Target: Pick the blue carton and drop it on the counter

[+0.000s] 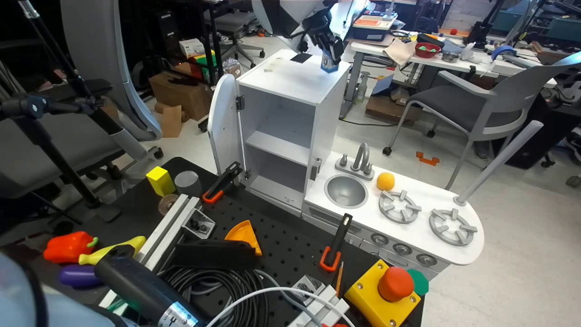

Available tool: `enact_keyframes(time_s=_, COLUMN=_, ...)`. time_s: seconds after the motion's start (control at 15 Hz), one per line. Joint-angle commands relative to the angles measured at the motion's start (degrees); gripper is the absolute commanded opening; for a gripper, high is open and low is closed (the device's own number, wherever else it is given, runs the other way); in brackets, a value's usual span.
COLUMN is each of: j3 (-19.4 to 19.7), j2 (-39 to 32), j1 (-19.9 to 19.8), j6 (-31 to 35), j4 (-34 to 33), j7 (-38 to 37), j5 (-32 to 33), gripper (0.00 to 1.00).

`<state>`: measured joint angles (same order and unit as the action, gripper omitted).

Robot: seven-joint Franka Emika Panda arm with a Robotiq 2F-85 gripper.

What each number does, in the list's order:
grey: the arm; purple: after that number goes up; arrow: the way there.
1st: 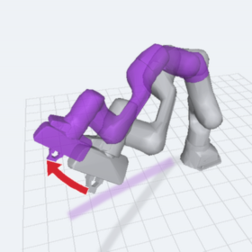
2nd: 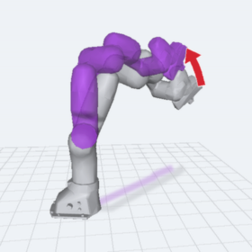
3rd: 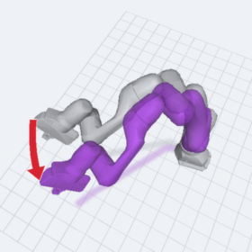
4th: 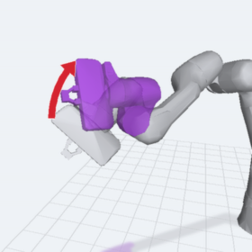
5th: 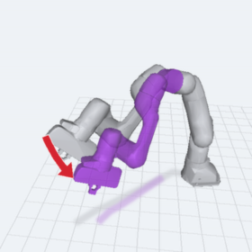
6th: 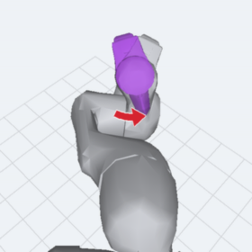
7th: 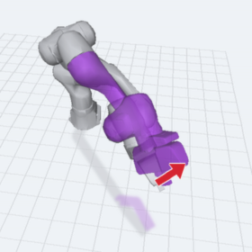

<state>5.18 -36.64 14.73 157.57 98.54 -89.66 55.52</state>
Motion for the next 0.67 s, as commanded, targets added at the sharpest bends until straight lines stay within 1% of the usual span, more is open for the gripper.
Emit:
enact_keyframes(time_s=0.0, j3=5.3, j2=6.3, j1=2.7, j6=-0.4, j4=5.8, j7=-9.8, j5=5.1, gripper=0.21)
enact_keyframes(time_s=0.2, j3=7.4, j2=9.1, j1=1.8, j6=-0.6, j4=8.8, j7=-13.7, j5=5.6, gripper=0.21)
enact_keyframes(time_s=0.27, j3=7.0, j2=9.1, j1=-0.1, j6=-0.4, j4=9.5, j7=-12.3, j5=2.7, gripper=0.21)
enact_keyframes(time_s=0.33, j3=7.2, j2=9.2, j1=-1.1, j6=-0.2, j4=10.0, j7=-11.8, j5=1.2, gripper=0.21)
enact_keyframes(time_s=0.47, j3=5.2, j2=8.3, j1=-5.7, j6=-0.3, j4=10.1, j7=-7.7, j5=-6.1, gripper=0.21)
enact_keyframes(time_s=0.6, j3=2.8, j2=6.2, j1=-10.6, j6=-1.6, j4=9.2, j7=-2.5, j5=-15.0, gripper=0.21)
